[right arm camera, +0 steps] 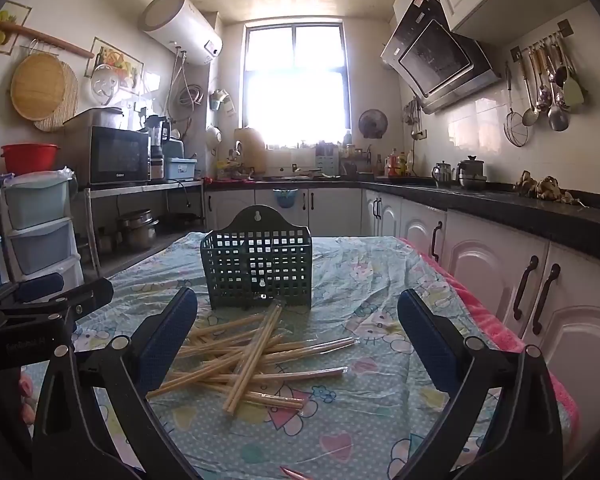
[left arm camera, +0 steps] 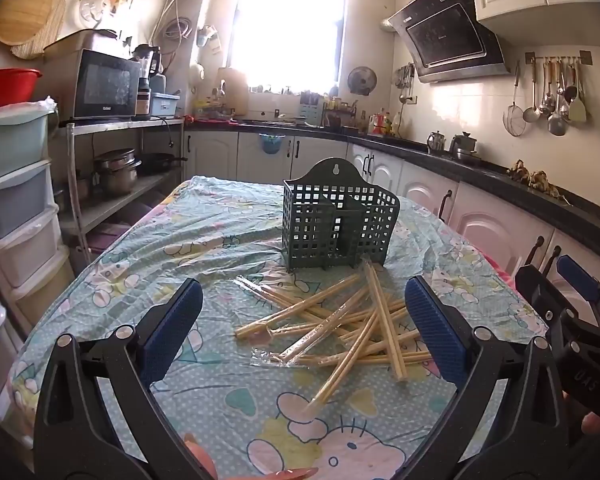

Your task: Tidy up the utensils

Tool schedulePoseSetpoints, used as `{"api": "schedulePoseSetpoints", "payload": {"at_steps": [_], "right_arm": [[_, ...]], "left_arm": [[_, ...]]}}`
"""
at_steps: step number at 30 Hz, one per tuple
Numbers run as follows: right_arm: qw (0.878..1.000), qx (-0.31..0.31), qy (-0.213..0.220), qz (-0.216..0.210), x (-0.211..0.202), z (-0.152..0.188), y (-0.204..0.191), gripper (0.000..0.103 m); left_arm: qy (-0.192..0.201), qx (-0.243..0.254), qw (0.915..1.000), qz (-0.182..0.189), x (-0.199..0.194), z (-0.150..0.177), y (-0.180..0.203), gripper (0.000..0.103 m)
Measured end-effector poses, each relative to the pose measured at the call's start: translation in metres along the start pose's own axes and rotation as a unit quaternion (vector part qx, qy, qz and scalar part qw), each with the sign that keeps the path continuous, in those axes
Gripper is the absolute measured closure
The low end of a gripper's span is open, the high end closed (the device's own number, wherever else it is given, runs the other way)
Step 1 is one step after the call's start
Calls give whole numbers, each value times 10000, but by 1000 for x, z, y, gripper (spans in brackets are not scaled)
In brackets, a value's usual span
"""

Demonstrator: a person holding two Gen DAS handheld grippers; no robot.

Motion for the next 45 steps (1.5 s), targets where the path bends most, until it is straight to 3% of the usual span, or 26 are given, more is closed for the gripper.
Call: {"api": "schedulePoseSetpoints", "payload": {"at_steps": [45], "right_arm": [[10000,8,-46,-34,4,1,-2,6]], "left_arm": [[6,-14,10000,-5,2,1,0,9]]}}
Point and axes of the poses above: each gripper's, at about its wrist camera, not at the fingertips, and x roughly the way its jaws point, y to its right, z to its underside, the point moved 3 cm from there along x, roughly the way its jaws point, and after that the axes turned 6 degrees about z, right-handed, at the moved point
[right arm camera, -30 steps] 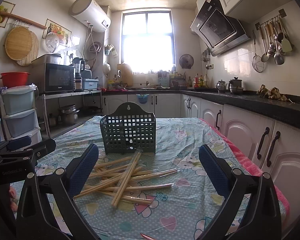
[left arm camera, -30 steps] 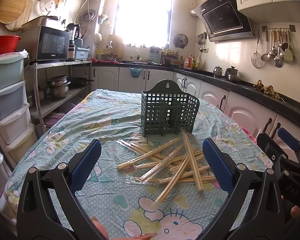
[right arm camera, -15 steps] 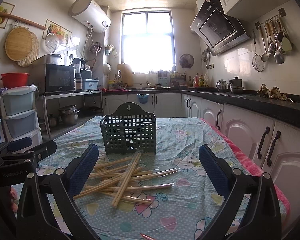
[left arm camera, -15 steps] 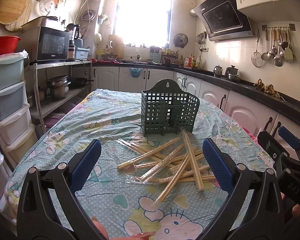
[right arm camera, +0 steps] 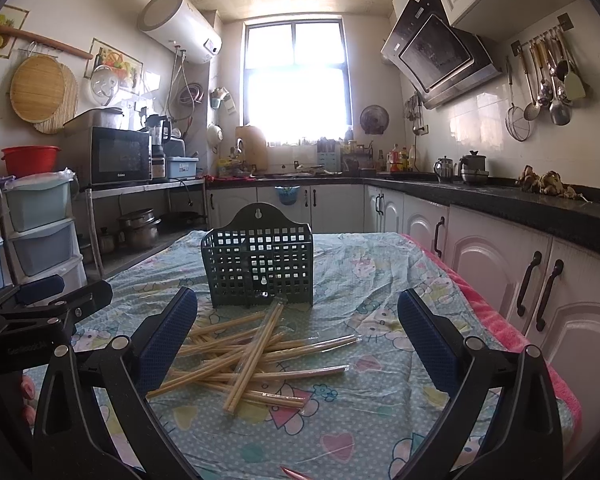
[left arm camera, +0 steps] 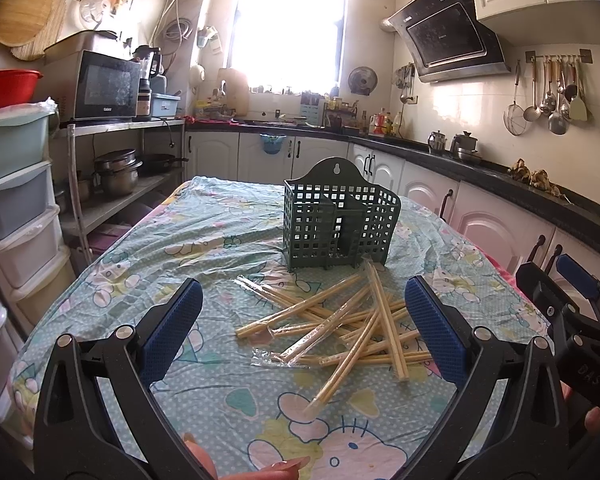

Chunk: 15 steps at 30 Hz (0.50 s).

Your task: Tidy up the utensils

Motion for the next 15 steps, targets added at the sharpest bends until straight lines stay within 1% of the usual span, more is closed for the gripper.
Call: {"api": "schedulePoseSetpoints", "payload": {"at_steps": [7,10,13,15], "right_arm": [[9999,-27,-72,-65,2,3,-2,6],[9995,-7,-239,-197,6,1,-5,6],[9989,-206,-319,-287,10,1,-13,6],[9977,-303,-468,-390,14,0,-19,6]], "left_arm": [[-55,-56,10000,49,3,3,-3,9],[-131,-169,9997,84,7,2,-10,9],[-193,-287,9993,109,11,0,-20,9],[-217,-412,9987,197,13,-1,-29,9]]}}
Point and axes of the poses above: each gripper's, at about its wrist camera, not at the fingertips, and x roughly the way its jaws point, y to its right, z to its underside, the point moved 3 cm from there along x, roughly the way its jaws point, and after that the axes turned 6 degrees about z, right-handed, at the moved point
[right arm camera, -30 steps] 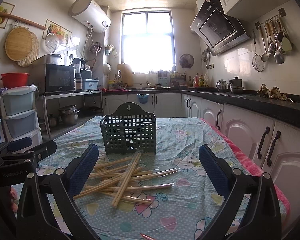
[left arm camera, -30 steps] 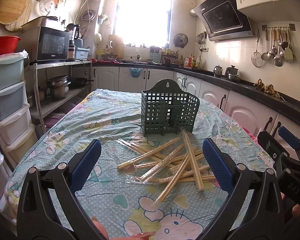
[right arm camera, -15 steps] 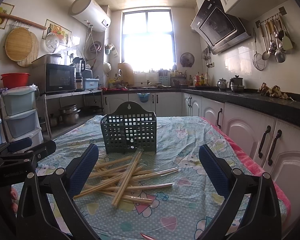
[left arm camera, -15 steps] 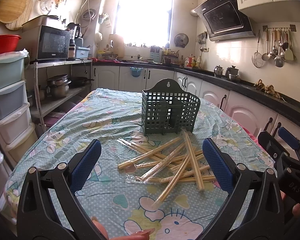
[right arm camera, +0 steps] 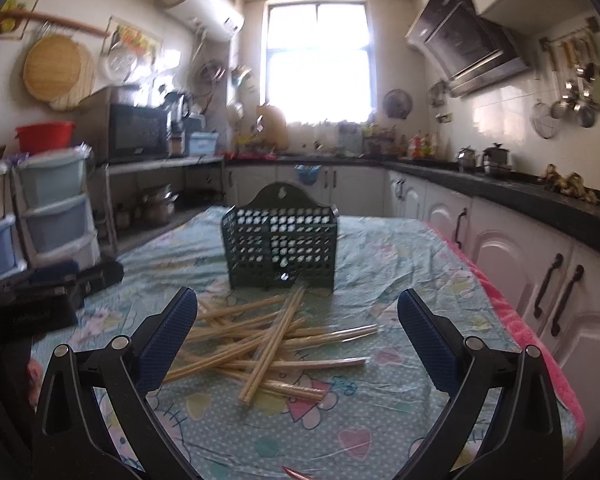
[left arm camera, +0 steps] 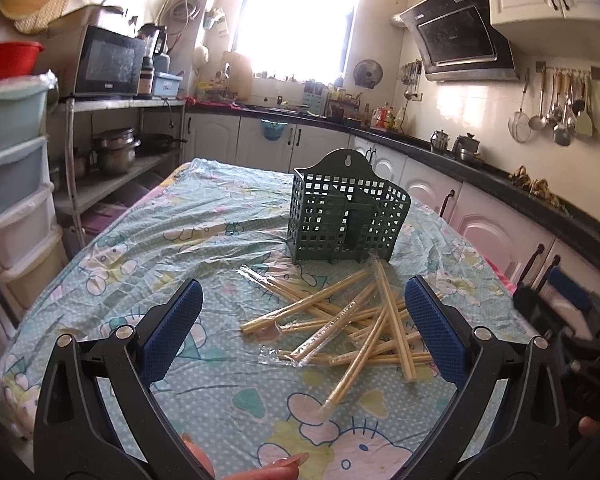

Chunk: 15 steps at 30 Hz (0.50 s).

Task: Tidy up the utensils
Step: 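Lower the right tool onto a chopstick while the left tool reaches another chopstick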

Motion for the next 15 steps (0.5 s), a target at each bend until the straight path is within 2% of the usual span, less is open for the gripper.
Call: {"api": "schedulePoseSetpoints", "payload": {"at_steps": [6,11,15], "right_arm": [[9983,-163,-407,-383,18,-9,-10,6],[9965,-321,-548,-545,34,-23,-12,6],[9931,-586,-813,-607,58,-32,-12,6]], "left_arm": [[-318,-412,9983,-253,10,-5,-28,9],[-470,-564,9966,-372,17,-9,-48,9],[-747,-670,9949,-137,29,-11,-60,9]]}}
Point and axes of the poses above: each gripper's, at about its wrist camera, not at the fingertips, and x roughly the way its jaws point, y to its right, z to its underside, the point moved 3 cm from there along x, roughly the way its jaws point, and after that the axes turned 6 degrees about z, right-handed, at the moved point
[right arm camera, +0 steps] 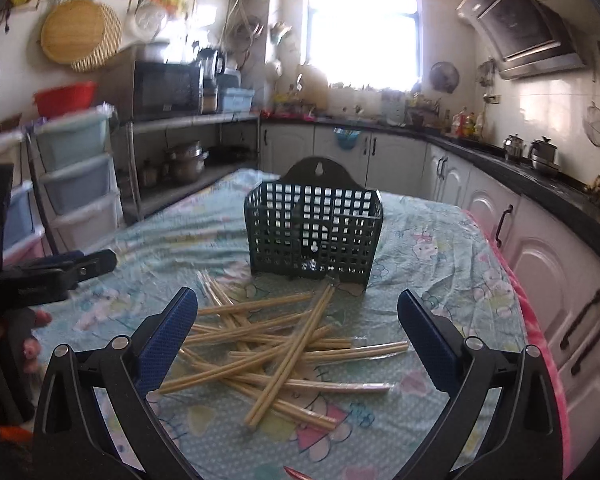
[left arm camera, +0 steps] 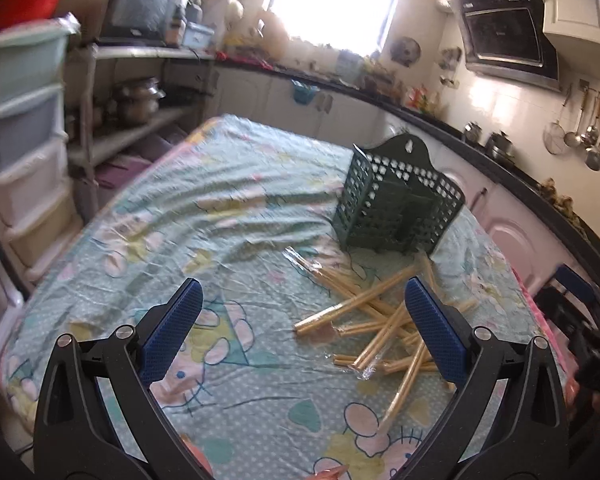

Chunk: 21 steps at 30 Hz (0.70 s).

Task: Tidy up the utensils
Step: 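Lower the right tool onto a chopstick while the left tool reaches another chopstick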

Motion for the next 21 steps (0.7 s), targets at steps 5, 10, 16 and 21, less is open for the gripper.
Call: {"api": "schedulePoseSetpoints", "payload": {"at_steps": [5,10,16,21], "right_arm": [[9993,-42,-369,-15,33,-10,10,6],[9976,7,-693,-18,65,-14,21,6],[9938,150,-1098,-124,101,-14,36,7],[9897,204,-1399,-221,126,-10,40,21]], "left_arm": [[-672,128,9969,395,28,-2,2,9],[-1208,614,9886,654,57,1,15,11],[-1655,924,9792,722,82,2,11,32],[-2005,826,9719,915,91,12,-2,44]]}}
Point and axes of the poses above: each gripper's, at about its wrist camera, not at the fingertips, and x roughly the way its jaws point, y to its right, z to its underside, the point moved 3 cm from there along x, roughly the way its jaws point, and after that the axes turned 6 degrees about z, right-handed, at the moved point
